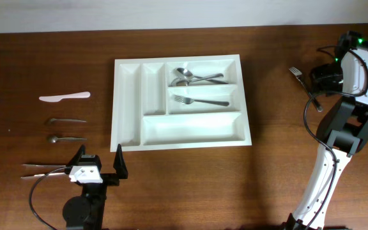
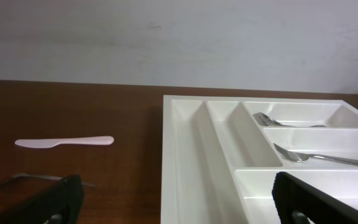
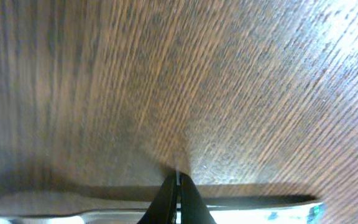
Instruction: Pack container
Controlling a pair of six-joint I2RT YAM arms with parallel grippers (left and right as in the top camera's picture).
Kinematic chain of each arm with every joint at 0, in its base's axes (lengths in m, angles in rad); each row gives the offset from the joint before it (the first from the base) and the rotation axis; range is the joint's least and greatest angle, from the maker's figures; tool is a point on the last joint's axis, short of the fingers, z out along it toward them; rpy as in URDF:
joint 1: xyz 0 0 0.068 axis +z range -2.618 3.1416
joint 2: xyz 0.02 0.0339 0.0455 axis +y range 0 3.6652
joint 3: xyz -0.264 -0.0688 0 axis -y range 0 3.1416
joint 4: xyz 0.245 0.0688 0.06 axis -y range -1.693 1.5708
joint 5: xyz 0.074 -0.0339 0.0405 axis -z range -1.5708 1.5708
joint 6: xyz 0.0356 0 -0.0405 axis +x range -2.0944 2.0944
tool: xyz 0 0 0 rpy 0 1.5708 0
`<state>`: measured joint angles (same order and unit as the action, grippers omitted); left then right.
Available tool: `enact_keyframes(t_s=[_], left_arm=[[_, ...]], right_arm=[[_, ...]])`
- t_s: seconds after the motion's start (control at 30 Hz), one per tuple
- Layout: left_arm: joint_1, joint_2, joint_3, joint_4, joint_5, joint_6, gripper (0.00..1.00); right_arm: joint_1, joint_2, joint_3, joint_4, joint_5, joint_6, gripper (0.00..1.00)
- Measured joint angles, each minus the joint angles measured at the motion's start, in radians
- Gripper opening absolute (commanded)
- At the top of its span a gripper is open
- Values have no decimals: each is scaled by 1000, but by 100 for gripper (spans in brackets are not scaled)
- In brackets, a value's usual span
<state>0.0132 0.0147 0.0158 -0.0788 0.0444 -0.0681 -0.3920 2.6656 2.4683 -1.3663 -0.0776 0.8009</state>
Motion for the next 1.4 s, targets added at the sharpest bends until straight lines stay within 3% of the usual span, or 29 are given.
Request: enact_keyframes(t_s=[0.6,1.0,1.2,1.27,1.33,1.4], left_arm=[[0,0,0,0,0,0,99],[0,0,0,0,0,0,99],[0,0,0,0,0,0,99],[0,0,0,0,0,0,99],[0,0,0,0,0,0,99],[0,0,0,0,0,0,99]], right_arm=[[99,0,0,-53,9,-377,4],[153,2,27,-55,56,-377,4],[139,3,195,-194,70,-377,5],[138,3,264,-260,73,-378,19],[138,3,333,-319,74,-382,53],[140,2,373,-327,58,-410,74]])
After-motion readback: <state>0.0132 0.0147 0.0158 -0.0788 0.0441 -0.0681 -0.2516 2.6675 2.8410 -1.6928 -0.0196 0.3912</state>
